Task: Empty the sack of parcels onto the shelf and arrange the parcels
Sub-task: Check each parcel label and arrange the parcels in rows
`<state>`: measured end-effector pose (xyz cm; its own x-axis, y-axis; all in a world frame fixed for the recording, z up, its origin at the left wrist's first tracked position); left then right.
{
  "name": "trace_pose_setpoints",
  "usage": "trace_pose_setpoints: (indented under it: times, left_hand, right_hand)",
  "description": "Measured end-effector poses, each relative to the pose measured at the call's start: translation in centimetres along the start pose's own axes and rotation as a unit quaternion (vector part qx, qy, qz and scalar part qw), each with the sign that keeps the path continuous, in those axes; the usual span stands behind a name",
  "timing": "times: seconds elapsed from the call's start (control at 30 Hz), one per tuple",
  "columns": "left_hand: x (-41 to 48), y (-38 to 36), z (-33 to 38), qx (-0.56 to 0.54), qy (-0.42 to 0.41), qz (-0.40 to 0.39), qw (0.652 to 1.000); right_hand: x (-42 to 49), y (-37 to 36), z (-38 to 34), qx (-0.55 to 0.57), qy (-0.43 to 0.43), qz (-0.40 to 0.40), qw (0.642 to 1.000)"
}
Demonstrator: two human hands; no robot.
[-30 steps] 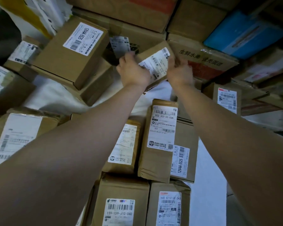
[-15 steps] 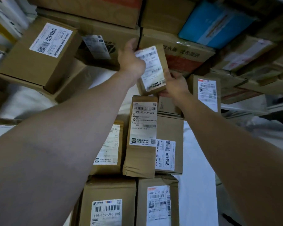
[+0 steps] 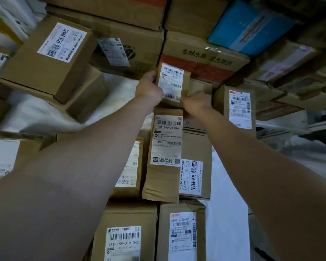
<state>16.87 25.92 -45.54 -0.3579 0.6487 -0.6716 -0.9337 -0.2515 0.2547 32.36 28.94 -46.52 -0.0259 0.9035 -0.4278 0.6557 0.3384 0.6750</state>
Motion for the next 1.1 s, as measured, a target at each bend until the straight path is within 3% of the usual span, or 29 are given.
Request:
trace_pose_setpoints:
  times: [0.1, 0.17, 0.23, 0.33, 0.43, 0.5, 0.6, 0.67, 0.73, 0.83, 1.0, 1.1]
  left_hand:
    - [0.0, 0.5, -1.4, 0.064, 0.018, -0.008, 0.998]
    - [0.0, 1.5, -1.3, 0.082, 0.002, 0.015, 0.996]
    - [-0.2, 3.8, -0.2, 0.095, -0.052, 0.104, 0.989]
    - [-1.8, 8.5, 1.3, 0.098, -0.167, 0.261, 0.946]
    - [-3.8, 13.7, 1.6, 0.094, -0.186, 0.425, 0.881]
    - [-3.4, 17.6, 0.7, 0.123, -0.095, 0.49, 0.858]
    - [-1.3, 22.8, -1.9, 0.111, 0.123, 0.438, 0.883]
    - [-0.9, 24.4, -3.2, 0.061, 0.192, 0.376, 0.904]
    - [-1.0, 24.8, -3.8, 0.025, 0.159, 0.348, 0.923]
    - [-2.2, 24.5, -3.7, 0.0, 0.044, 0.382, 0.923]
    - [-4.7, 22.0, -2.0, -0.009, -0.051, 0.383, 0.922]
    - [-6.0, 19.0, -1.2, -0.013, -0.095, 0.366, 0.926]
  right_hand:
    - [-0.5, -0.5, -0.6, -0.074, -0.025, -0.027, 0.997]
    - [-0.5, -0.4, -1.7, -0.114, -0.035, 0.0, 0.993]
    - [-0.7, 0.0, -3.6, -0.154, -0.018, 0.07, 0.985]
    - [-1.3, -1.0, -8.0, -0.118, 0.134, 0.135, 0.975]
    - [-2.4, -5.1, -12.5, -0.013, 0.23, 0.036, 0.972]
    - [-3.5, -8.6, -15.3, 0.046, 0.24, -0.054, 0.968]
    - [-5.1, -12.8, -17.9, 0.116, 0.205, -0.138, 0.962]
    - [-6.1, -14.4, -18.3, 0.139, 0.18, -0.166, 0.96]
    - [-6.6, -15.2, -18.4, 0.144, 0.162, -0.181, 0.959]
    - [-6.9, -15.0, -18.2, 0.159, 0.128, -0.173, 0.964]
    - [-6.3, -12.2, -17.3, 0.228, 0.08, -0.056, 0.969]
    - [-5.8, -9.9, -16.3, 0.2, 0.093, 0.041, 0.975]
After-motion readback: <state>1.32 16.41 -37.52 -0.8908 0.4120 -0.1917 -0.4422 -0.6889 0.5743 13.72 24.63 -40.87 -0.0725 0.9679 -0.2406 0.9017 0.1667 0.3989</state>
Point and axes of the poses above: each hand's wrist, its own x-axis towards the middle knuckle, its own y-axis out of the back of the hand, z = x × y, the point moved 3 cm from there along x, towards the middle knuckle, and after that the axes turned 14 degrees about y, right-handed, at the moved point
